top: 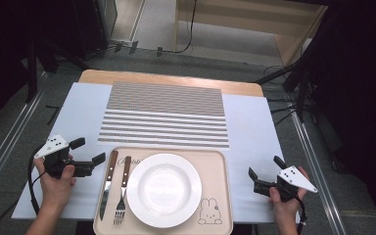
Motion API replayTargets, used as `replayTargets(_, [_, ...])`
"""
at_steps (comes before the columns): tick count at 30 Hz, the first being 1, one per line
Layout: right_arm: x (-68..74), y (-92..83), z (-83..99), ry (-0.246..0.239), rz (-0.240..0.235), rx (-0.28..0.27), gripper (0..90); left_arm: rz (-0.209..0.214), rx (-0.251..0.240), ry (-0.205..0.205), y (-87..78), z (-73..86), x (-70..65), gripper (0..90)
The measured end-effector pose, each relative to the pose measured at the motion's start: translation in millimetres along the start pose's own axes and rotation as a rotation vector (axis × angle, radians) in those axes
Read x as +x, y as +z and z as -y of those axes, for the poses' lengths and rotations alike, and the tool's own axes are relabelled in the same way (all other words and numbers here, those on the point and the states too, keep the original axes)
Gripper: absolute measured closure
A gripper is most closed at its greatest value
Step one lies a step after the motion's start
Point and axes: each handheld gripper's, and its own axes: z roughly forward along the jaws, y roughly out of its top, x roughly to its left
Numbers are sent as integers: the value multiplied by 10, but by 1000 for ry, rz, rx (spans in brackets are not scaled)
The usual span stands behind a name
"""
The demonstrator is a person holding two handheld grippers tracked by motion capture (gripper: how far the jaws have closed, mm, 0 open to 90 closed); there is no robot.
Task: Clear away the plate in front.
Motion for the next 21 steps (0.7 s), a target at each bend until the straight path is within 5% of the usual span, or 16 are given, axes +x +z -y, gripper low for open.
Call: replayTargets(21, [-6,-3,-1,4,3,0,0,-70,3,-17,-188,111,218,0])
